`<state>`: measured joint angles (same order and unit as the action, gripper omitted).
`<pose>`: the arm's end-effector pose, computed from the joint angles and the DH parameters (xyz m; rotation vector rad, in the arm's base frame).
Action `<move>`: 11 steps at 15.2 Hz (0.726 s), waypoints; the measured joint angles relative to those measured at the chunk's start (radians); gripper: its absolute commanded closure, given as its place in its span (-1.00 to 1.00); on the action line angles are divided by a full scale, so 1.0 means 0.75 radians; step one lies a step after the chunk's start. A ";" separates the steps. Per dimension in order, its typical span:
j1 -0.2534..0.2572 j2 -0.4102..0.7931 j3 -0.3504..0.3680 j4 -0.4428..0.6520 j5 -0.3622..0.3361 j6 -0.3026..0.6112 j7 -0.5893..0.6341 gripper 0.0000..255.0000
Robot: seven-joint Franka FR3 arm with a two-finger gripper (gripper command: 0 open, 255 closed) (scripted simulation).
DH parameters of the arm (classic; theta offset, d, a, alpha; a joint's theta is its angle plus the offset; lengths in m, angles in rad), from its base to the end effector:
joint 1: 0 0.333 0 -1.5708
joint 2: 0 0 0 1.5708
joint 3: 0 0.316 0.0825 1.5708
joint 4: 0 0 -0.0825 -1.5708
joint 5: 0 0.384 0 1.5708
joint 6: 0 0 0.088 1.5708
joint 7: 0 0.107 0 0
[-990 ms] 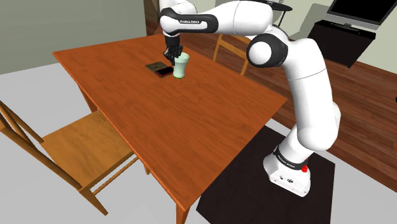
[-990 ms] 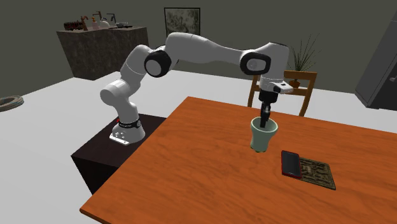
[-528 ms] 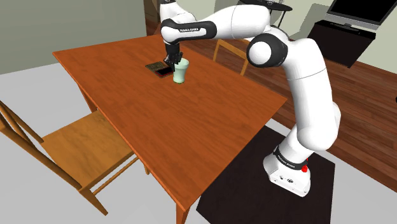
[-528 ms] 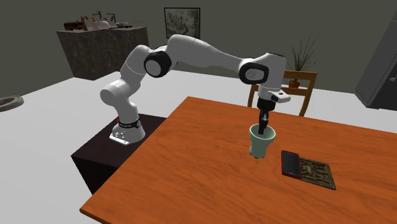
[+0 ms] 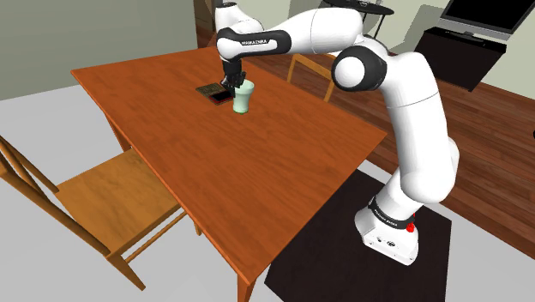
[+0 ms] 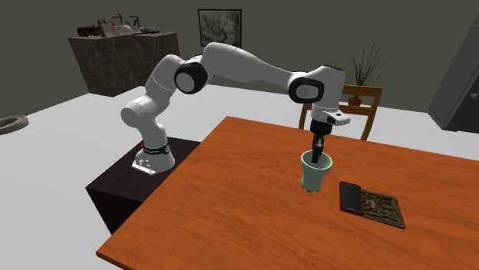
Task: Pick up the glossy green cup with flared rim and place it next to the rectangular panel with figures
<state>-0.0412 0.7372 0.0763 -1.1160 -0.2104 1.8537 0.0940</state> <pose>0.7539 -0.0071 0.3786 2.9910 -0.0301 0.0175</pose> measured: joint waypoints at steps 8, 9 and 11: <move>0.004 -0.012 0.001 0.029 0.002 -0.039 -0.003 -1.00; 0.011 -0.007 0.002 0.076 0.003 -0.080 -0.004 -1.00; 0.016 -0.006 0.003 0.131 0.005 -0.135 -0.010 -1.00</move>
<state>-0.0290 0.7325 0.0784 -1.0174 -0.2069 1.7526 0.0864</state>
